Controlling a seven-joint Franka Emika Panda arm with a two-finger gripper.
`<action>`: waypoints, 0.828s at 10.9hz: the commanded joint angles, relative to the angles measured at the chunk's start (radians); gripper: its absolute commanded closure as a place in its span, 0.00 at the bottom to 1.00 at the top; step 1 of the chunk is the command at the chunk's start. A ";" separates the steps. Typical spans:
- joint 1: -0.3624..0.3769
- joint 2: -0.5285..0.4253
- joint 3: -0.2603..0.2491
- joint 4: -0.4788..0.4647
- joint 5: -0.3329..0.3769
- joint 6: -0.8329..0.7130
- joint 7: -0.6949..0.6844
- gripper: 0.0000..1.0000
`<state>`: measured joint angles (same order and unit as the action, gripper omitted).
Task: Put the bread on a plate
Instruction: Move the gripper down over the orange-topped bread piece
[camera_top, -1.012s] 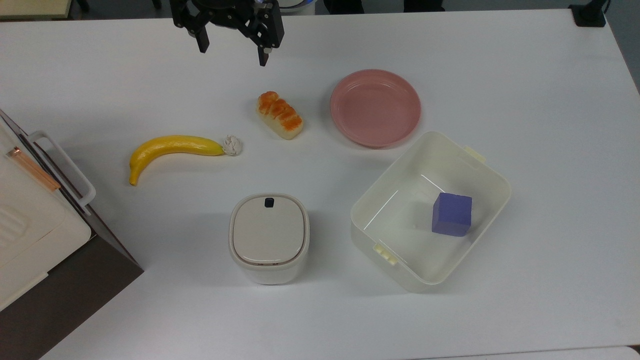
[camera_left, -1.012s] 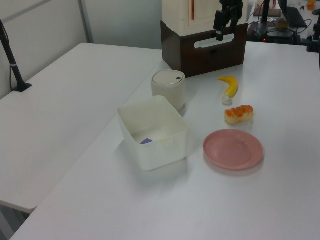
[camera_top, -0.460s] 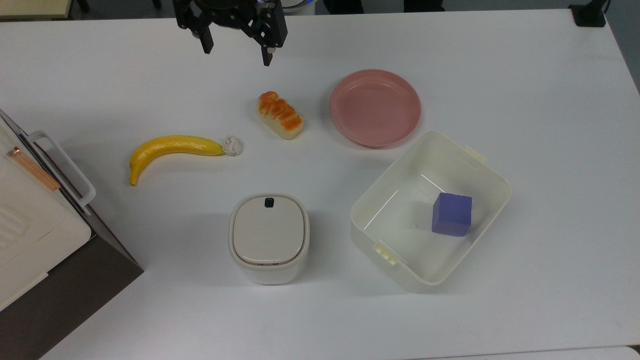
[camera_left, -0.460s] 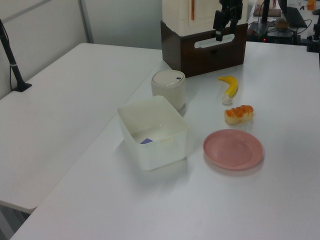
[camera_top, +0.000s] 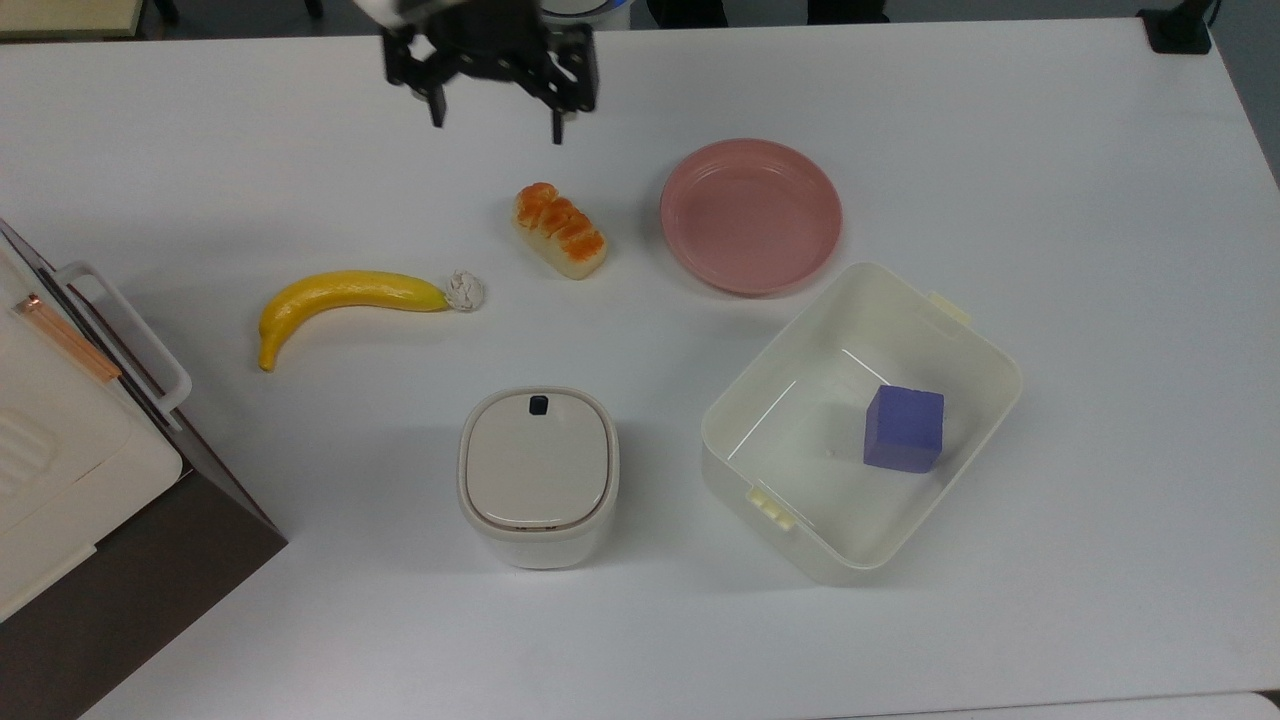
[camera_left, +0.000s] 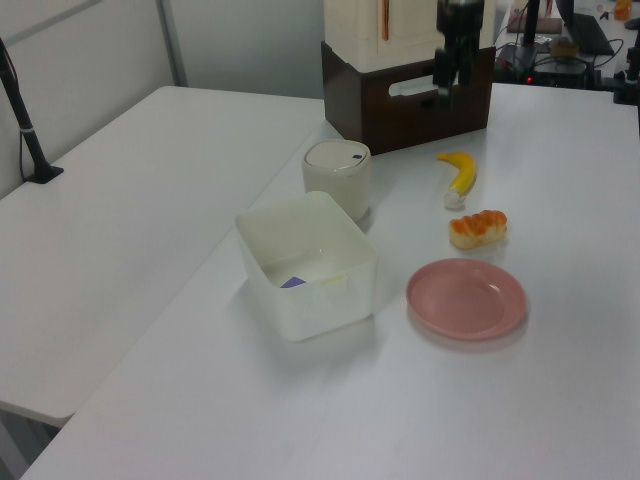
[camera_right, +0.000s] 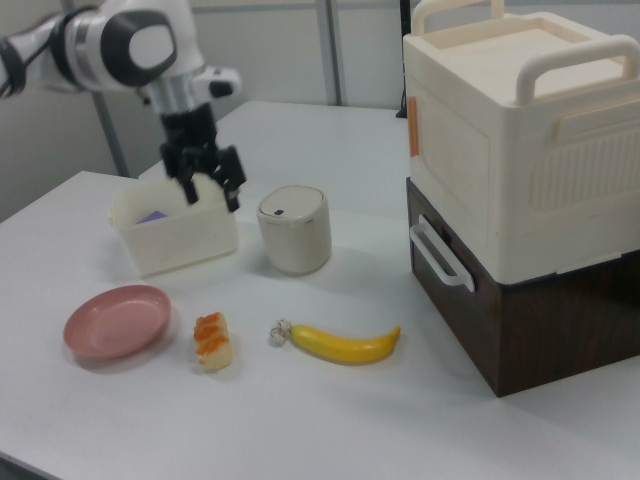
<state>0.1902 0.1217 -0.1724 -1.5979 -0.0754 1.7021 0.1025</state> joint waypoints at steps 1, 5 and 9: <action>0.034 -0.031 0.096 -0.222 -0.124 0.080 -0.055 0.00; 0.035 -0.005 0.125 -0.307 -0.145 0.096 -0.237 0.00; 0.067 0.168 0.140 -0.272 -0.248 0.197 -0.192 0.00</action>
<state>0.2327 0.1949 -0.0317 -1.9017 -0.2672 1.8587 -0.1188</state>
